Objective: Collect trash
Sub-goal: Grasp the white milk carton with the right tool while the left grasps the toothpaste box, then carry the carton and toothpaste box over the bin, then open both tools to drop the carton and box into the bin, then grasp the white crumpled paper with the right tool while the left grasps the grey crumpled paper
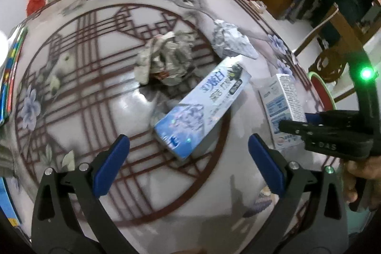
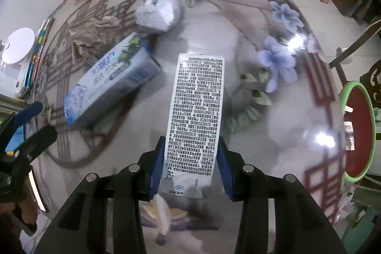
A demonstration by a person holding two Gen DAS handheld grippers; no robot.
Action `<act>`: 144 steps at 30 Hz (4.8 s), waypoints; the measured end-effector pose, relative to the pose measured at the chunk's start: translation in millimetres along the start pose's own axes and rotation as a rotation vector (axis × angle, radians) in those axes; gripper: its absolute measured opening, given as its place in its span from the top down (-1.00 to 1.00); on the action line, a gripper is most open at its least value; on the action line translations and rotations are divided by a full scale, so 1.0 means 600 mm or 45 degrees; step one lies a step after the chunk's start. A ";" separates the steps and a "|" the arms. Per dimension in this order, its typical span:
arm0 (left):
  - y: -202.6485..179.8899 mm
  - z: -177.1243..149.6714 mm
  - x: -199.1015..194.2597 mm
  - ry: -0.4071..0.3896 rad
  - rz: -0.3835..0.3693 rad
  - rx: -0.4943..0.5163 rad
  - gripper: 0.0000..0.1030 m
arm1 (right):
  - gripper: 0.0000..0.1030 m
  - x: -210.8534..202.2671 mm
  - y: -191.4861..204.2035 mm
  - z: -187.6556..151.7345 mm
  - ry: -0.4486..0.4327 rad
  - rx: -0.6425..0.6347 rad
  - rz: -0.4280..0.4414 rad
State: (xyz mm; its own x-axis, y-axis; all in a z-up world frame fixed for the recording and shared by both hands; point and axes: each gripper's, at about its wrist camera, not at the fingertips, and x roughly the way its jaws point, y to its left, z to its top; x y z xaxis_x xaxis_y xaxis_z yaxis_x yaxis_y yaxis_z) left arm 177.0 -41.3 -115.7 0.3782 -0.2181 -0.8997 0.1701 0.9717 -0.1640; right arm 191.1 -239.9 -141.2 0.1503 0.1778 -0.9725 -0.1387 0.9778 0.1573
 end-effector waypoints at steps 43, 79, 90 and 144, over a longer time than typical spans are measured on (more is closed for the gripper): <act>-0.106 0.004 0.023 0.079 0.065 0.092 -0.01 | 0.28 -0.072 -0.082 -0.022 -0.103 -0.068 0.109; -0.606 0.129 0.029 0.004 -0.302 0.416 -0.01 | 0.28 -0.297 -0.529 -0.136 -0.423 0.413 -0.022; -0.710 0.139 0.076 0.050 -0.326 0.432 -0.01 | 0.28 -0.296 -0.625 -0.151 -0.418 0.472 0.004; -0.175 0.029 -0.076 -0.152 0.157 -0.262 -0.89 | -0.85 -0.182 -0.156 0.042 -0.302 -0.148 0.234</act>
State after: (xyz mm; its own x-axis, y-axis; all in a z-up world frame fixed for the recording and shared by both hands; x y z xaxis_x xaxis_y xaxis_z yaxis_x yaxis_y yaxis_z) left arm 157.5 -134.7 -50.6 0.4910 -0.0946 -0.8660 -0.0680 0.9869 -0.1464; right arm 212.0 -348.0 -45.4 0.3348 0.3844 -0.8603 -0.2937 0.9101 0.2923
